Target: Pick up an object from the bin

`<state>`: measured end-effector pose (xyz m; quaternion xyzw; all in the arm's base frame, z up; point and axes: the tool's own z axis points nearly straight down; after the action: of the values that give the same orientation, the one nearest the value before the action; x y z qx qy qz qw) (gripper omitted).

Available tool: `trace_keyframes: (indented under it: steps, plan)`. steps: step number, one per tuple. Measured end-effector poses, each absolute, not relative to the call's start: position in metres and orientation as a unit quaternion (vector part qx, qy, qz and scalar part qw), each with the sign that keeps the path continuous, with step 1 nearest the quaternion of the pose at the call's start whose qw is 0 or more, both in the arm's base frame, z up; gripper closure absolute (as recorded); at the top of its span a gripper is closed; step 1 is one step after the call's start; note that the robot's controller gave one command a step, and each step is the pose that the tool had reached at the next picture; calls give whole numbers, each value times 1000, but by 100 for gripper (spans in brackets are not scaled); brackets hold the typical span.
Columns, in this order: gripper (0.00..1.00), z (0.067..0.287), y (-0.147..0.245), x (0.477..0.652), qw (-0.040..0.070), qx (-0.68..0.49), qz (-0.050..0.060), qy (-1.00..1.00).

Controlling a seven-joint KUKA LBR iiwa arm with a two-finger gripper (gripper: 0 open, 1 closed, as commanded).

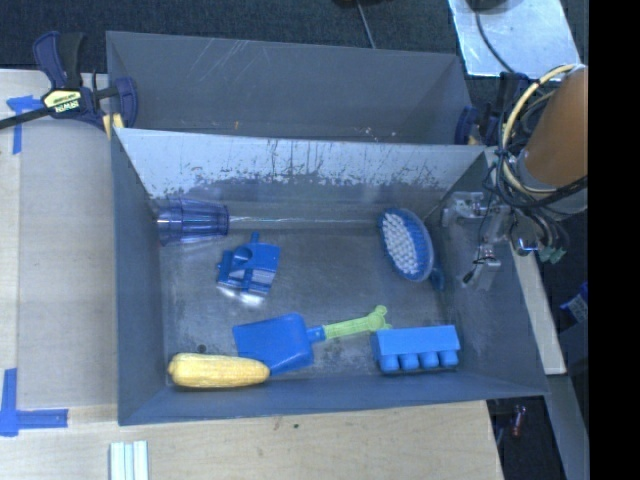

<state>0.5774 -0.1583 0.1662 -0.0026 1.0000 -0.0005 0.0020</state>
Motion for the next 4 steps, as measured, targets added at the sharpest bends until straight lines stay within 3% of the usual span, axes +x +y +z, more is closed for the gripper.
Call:
trace_keyframes:
  steps: [1, 2, 3, 4]
  plan:
    - [0, 166, -158, 577, 2, -3, -1, 1000]
    - [0, 101, -120, 576, 2, 7, 0, 1000]
    - [0, 106, -110, 580, 7, -5, -3, 1000]
    - [0, 73, -109, 589, 10, 15, 0, 1000]
